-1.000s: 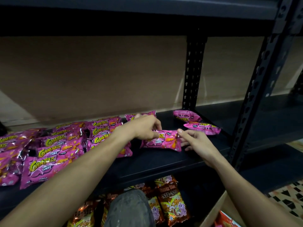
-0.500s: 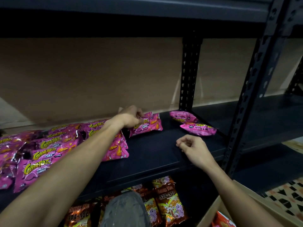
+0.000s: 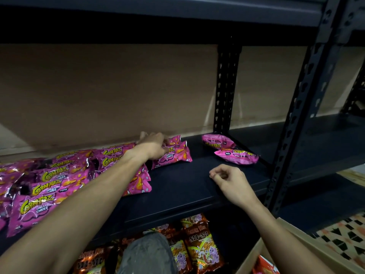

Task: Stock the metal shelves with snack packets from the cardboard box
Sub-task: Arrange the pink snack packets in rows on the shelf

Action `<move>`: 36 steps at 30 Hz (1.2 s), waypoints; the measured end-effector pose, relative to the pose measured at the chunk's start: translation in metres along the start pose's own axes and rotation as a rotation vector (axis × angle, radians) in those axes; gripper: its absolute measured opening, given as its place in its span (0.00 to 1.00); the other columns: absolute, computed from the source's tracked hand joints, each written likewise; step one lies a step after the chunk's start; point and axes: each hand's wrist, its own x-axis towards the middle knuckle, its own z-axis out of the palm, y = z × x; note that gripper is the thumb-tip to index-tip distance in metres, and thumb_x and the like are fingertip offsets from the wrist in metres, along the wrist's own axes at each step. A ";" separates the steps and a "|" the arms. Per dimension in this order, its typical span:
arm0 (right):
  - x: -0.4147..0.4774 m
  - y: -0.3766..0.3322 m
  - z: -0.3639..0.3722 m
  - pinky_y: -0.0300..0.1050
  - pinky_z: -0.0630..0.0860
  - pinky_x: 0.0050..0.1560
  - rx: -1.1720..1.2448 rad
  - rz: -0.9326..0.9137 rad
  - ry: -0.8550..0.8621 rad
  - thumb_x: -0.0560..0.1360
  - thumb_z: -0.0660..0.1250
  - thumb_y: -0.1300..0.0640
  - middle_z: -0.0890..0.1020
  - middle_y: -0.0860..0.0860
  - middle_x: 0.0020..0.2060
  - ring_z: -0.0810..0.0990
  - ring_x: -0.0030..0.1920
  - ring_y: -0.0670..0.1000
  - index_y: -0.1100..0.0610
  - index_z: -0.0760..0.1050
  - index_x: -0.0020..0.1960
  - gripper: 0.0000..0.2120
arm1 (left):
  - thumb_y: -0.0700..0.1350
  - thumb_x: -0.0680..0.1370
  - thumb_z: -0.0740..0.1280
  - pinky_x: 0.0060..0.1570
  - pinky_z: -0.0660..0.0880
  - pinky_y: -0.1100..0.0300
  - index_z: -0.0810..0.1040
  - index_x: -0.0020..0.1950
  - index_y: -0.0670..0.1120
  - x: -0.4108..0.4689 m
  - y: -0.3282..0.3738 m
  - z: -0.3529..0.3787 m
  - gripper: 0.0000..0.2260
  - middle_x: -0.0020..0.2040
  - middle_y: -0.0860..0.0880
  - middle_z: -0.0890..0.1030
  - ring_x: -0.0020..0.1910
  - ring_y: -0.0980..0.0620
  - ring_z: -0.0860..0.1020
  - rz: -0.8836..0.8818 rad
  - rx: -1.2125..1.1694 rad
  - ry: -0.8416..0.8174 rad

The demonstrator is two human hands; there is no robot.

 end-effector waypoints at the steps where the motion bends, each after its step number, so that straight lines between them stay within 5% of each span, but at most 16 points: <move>1: 0.000 0.000 0.000 0.27 0.70 0.41 0.000 -0.002 0.001 0.77 0.70 0.57 0.84 0.45 0.38 0.79 0.40 0.37 0.51 0.82 0.44 0.05 | 0.57 0.77 0.67 0.68 0.61 0.45 0.76 0.63 0.59 0.001 -0.001 0.001 0.15 0.60 0.54 0.80 0.67 0.46 0.71 -0.002 -0.001 -0.004; 25: 0.001 0.004 0.001 0.34 0.70 0.42 -0.010 0.005 -0.005 0.78 0.69 0.52 0.83 0.44 0.35 0.79 0.37 0.39 0.49 0.82 0.42 0.07 | 0.53 0.79 0.66 0.66 0.58 0.52 0.76 0.65 0.54 -0.016 0.008 -0.010 0.14 0.57 0.55 0.82 0.64 0.51 0.75 0.011 0.018 0.033; 31: 0.005 0.002 -0.005 0.50 0.80 0.52 0.035 0.038 -0.051 0.77 0.70 0.51 0.85 0.46 0.39 0.83 0.42 0.46 0.48 0.82 0.43 0.06 | 0.55 0.79 0.65 0.70 0.59 0.50 0.73 0.68 0.54 -0.025 0.012 -0.016 0.17 0.63 0.50 0.79 0.68 0.45 0.71 0.023 -0.036 0.052; 36: 0.010 -0.010 -0.018 0.39 0.76 0.50 -0.083 -0.087 0.070 0.75 0.71 0.58 0.83 0.45 0.41 0.81 0.44 0.46 0.49 0.81 0.45 0.04 | 0.50 0.80 0.67 0.55 0.67 0.65 0.78 0.63 0.49 -0.061 0.032 -0.025 0.13 0.52 0.52 0.82 0.50 0.55 0.78 0.152 -0.322 0.098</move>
